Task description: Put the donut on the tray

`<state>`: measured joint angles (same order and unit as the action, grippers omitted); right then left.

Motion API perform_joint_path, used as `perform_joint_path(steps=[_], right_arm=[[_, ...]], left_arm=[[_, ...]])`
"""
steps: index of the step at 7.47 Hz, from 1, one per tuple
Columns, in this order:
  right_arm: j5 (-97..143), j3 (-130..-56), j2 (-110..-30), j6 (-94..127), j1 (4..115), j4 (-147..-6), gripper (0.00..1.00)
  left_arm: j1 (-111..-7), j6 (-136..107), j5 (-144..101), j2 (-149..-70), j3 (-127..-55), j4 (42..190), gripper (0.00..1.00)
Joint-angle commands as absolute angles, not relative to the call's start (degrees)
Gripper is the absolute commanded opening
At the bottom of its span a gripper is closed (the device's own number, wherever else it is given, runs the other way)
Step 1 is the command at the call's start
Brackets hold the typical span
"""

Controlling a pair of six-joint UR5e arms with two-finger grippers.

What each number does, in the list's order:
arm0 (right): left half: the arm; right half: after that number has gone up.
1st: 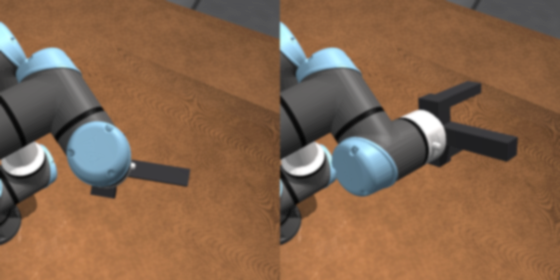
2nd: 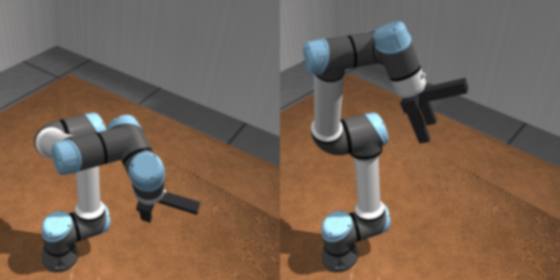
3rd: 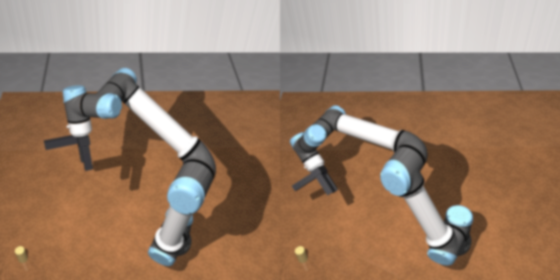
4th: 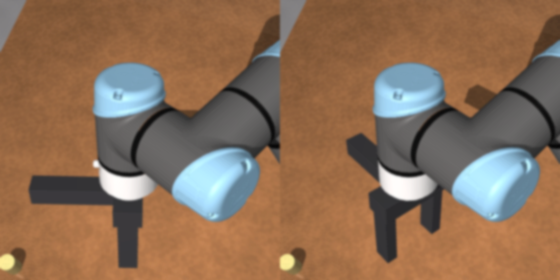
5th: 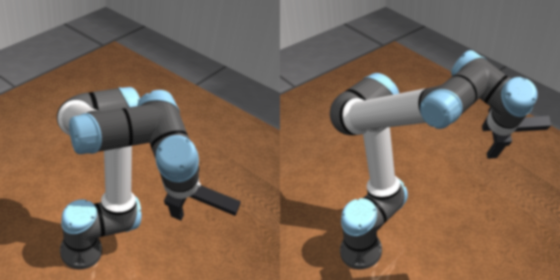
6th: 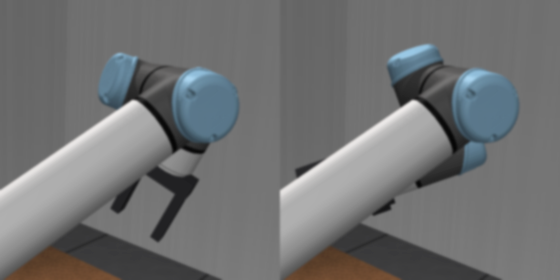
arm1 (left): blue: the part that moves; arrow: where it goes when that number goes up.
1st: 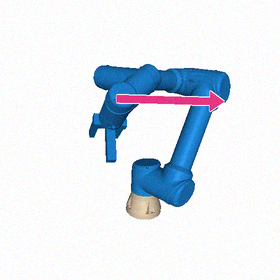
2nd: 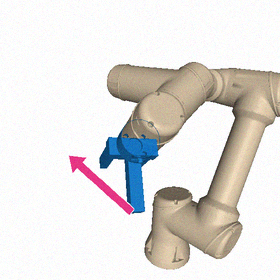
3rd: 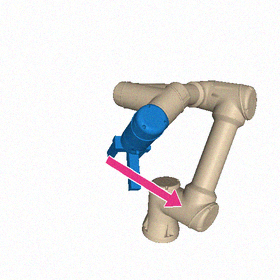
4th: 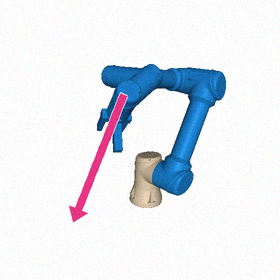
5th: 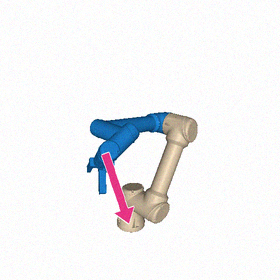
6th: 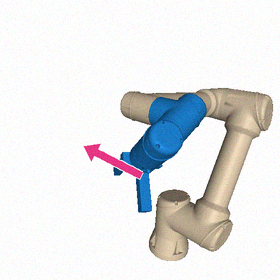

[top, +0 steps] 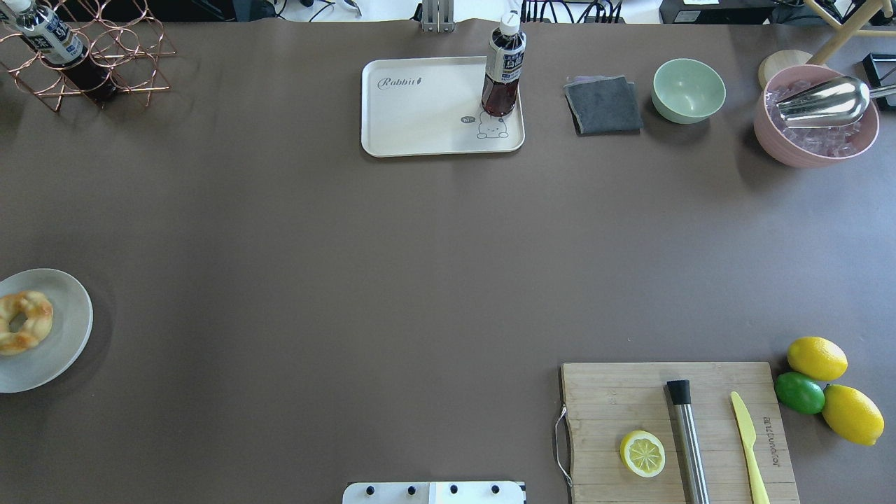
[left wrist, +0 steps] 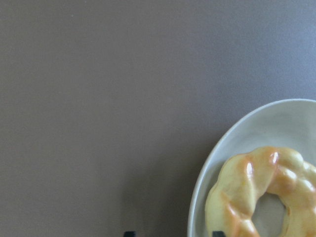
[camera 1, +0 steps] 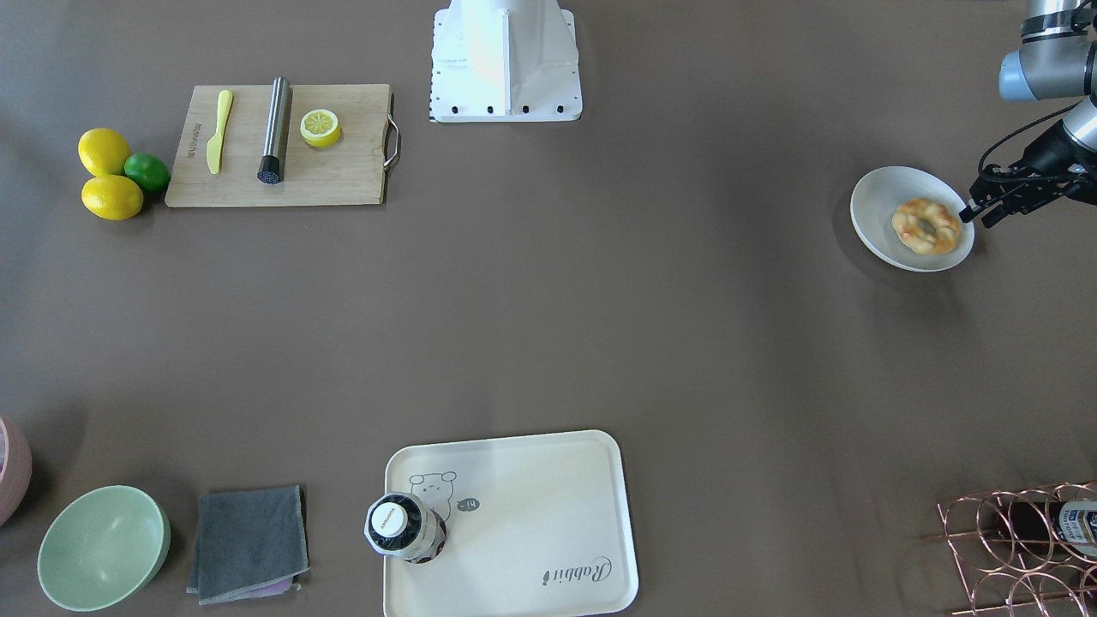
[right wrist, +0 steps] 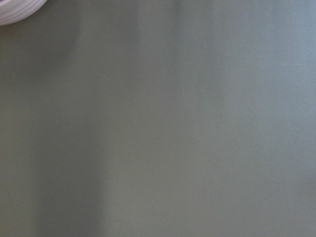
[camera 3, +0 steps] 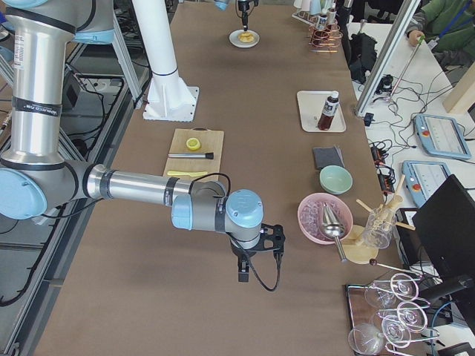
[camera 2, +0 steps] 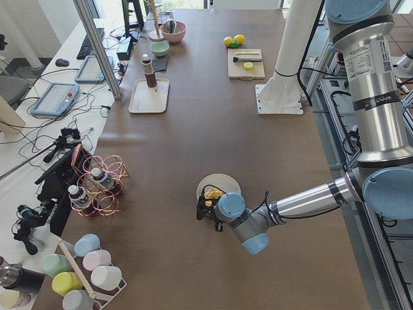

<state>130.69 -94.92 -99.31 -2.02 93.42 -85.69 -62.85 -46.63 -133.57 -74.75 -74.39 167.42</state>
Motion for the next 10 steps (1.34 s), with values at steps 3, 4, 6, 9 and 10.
perform_joint_path(steps=[3, 4, 6, 9, 10], right_arm=[[130.7, -94.9, -99.3, -2.0, 93.4, -85.7, 0.99], [130.6, -94.9, -99.2, -2.0, 93.4, -85.8, 0.99], [130.6, -94.9, -99.1, -2.0, 93.4, -85.7, 0.99], [130.6, -94.9, -98.8, -1.9, 93.3, -85.8, 0.99], [130.6, -94.9, -98.7, -1.9, 93.3, -85.8, 0.99]], left_arm=[[-62.8, -47.2, -133.7, -75.6, -74.4, 167.1, 0.45], [-62.8, -47.2, -133.7, -75.8, -74.4, 167.1, 0.38], [-62.8, -47.2, -133.7, -75.8, -74.4, 167.0, 0.0], [-63.0, -47.3, -139.1, -76.4, -75.1, 166.6, 0.0], [-64.1, -47.8, -143.3, -77.4, -75.3, 166.2, 0.0]])
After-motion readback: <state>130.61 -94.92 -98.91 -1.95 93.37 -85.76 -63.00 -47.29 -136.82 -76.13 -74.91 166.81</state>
